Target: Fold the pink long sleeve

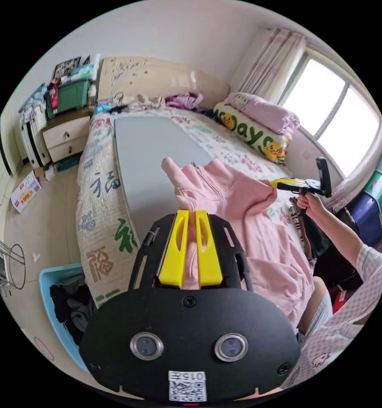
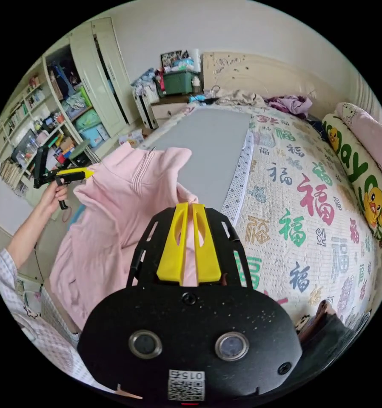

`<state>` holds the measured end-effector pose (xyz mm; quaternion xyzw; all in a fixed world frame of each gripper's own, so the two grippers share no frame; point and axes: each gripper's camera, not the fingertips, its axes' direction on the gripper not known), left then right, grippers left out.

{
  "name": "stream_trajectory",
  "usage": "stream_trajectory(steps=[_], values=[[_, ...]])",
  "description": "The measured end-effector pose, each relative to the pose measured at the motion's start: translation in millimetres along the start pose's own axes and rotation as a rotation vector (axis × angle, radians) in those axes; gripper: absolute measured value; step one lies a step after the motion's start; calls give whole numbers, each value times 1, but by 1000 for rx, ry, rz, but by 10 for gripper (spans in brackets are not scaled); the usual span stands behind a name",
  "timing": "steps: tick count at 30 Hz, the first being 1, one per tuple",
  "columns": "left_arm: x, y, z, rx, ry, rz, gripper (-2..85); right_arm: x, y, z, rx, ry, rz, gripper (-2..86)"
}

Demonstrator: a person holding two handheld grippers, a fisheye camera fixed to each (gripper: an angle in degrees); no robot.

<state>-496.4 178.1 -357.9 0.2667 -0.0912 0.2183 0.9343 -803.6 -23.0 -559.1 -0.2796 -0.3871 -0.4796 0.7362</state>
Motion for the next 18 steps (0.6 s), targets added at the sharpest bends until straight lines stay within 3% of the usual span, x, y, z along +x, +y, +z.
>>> stream_trajectory(steps=[5,11,14,18], values=[[64,139,-78,69,32,-66,16,-53,197,-116,44,-95,77,1],[73,303,-74,-61,212,-396,49,-82,423,-75,-121,-140,440,0],[85,336,-80,-49,199,-493,52,-100,486,-79,-35,-252,589,9],[99,353,-81,-44,260,-550,65,-135,518,-88,50,-316,624,37]])
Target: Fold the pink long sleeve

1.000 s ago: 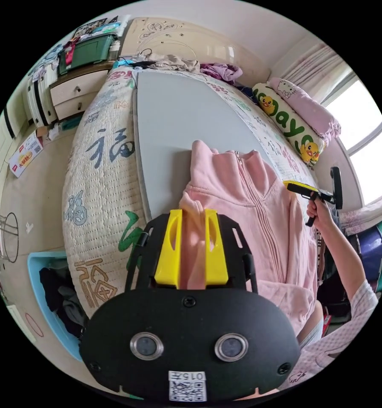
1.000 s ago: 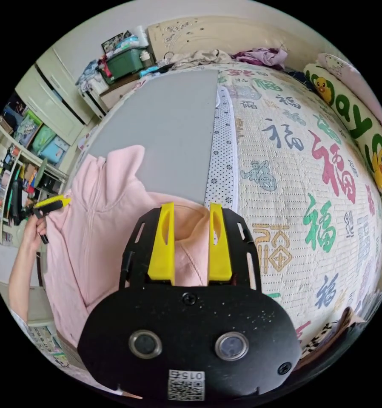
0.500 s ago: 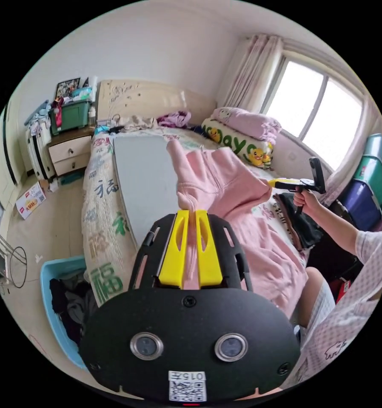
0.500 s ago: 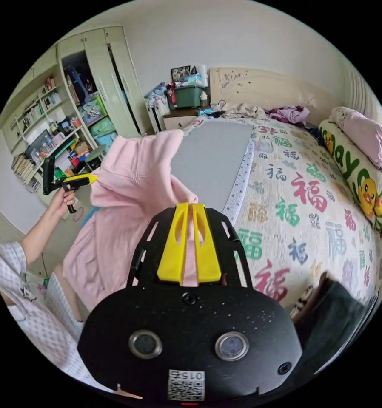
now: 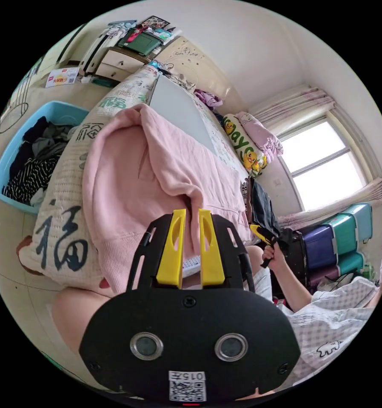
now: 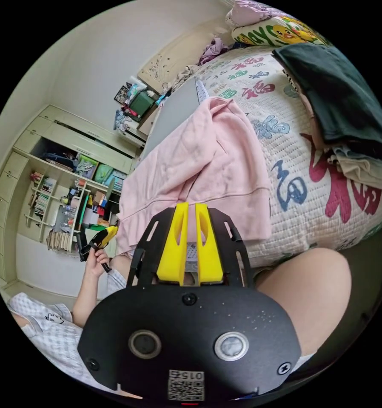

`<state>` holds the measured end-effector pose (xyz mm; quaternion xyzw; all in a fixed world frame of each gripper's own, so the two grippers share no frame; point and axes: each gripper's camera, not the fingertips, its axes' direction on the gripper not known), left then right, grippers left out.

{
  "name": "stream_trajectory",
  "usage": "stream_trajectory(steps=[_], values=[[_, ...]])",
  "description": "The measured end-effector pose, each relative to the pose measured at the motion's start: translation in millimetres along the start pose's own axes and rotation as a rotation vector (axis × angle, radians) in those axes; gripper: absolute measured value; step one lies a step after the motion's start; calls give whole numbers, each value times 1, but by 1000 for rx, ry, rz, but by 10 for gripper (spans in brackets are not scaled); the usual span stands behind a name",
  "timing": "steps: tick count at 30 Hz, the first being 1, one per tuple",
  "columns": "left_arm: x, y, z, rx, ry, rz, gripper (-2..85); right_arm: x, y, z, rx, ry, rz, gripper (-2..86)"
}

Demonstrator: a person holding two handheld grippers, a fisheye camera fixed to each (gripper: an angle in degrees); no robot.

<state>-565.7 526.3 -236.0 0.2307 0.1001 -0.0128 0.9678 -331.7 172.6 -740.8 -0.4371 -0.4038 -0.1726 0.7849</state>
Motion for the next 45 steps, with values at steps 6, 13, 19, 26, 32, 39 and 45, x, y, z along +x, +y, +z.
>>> stream_trajectory(steps=[6,13,19,26,32,39,45], values=[[11,17,33,-69,22,-64,87,-39,21,39,-43,-112,-14,83],[36,31,66,-162,-73,-81,76,-84,22,92,-173,-20,-5,79],[73,38,61,-141,-167,19,14,-127,13,74,-198,69,-127,25],[102,44,80,-204,-314,72,9,-185,9,79,-213,219,-239,13],[132,55,92,-203,-429,132,15,-249,4,96,-259,428,-436,17],[169,64,105,-293,-564,333,26,-281,1,102,-282,486,-592,24],[185,85,115,-244,-736,435,31,-295,4,119,-255,557,-620,31]])
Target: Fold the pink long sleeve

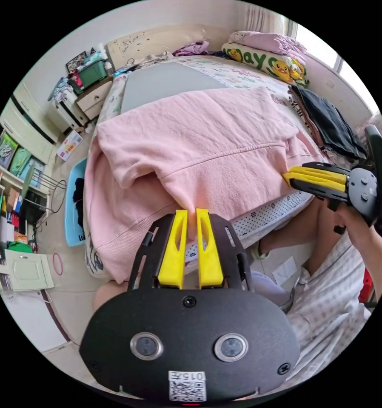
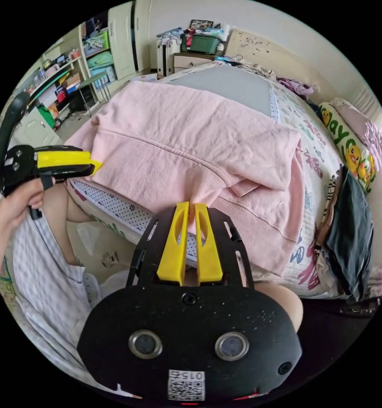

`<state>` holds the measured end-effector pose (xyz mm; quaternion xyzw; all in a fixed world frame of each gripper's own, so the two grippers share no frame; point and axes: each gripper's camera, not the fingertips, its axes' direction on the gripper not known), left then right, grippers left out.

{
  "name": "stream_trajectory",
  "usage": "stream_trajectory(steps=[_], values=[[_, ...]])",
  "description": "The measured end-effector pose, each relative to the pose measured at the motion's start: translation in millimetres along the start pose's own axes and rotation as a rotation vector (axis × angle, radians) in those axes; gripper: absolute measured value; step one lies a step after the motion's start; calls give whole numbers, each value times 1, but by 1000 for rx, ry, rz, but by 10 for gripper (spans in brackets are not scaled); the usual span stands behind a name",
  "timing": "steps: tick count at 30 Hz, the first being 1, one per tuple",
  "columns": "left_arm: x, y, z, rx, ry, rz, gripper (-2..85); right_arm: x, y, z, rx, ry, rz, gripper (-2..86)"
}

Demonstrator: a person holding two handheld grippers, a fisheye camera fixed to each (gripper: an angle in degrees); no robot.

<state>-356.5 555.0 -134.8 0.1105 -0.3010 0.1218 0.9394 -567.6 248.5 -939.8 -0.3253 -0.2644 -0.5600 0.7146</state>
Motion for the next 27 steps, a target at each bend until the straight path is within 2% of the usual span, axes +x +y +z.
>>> stream_trajectory(steps=[4,7,9,12,15,18,23,27], values=[[-27,7,5,-13,129,-81,33,43,7,7,20,-206,27,47],[-70,18,6,17,386,-113,36,101,13,8,11,-402,85,64],[-119,31,-1,135,555,-207,45,147,21,1,71,-441,169,65],[-190,45,-13,319,605,-420,50,230,25,-14,217,-499,331,67],[-251,41,-6,393,601,-593,63,288,1,-12,300,-471,436,79],[-290,14,23,340,591,-655,93,313,-46,15,284,-486,481,106],[-327,-29,90,196,675,-730,132,337,-127,98,140,-514,625,149],[-347,-54,121,144,641,-736,136,347,-155,139,92,-609,687,139]])
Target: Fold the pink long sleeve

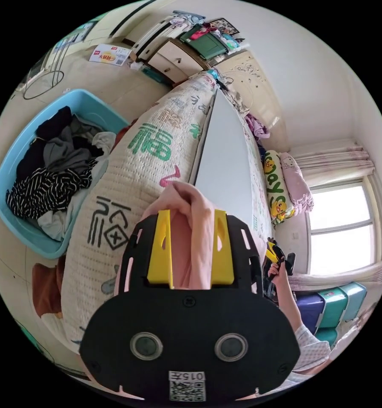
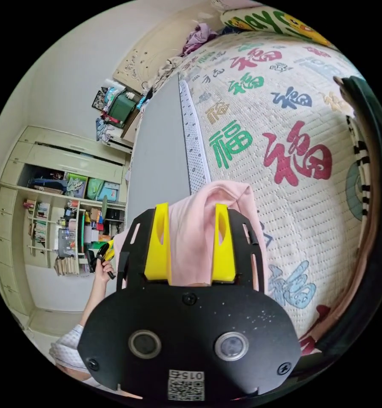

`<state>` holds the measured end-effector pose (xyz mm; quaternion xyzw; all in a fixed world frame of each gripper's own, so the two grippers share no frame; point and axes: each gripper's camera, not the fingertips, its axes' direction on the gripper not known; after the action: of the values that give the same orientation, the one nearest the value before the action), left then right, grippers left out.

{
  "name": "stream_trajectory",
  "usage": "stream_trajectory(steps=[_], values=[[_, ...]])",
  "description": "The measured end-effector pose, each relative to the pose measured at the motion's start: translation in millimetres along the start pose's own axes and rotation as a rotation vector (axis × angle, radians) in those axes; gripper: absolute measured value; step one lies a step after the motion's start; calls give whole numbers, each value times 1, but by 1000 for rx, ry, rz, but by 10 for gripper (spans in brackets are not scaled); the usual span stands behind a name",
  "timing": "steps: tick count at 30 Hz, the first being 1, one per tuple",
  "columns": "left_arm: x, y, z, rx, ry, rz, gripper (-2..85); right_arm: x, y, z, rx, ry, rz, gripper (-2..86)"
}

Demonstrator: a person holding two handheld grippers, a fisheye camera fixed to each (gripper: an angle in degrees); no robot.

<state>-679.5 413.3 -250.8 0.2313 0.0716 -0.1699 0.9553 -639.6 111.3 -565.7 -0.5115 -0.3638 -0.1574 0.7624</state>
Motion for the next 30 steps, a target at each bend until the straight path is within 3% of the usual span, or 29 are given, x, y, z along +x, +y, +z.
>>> stream_trajectory(steps=[5,8,14,18,21,25,30], values=[[0,-25,15,-114,-35,92,72,-10,-20,35,-77,70,12,50],[7,-30,-6,-39,-5,160,26,-37,-16,22,-6,93,-74,34],[24,-35,-25,69,18,211,6,-77,-17,5,74,179,-143,31],[23,-33,-9,61,-119,179,9,-77,-13,27,42,238,-114,47],[22,-17,-15,21,-140,234,16,-88,20,17,82,280,-179,49],[20,31,-36,-20,-126,307,45,-102,117,-4,74,189,-337,35],[12,137,-25,-108,22,293,102,-107,234,43,-11,87,-363,78]])
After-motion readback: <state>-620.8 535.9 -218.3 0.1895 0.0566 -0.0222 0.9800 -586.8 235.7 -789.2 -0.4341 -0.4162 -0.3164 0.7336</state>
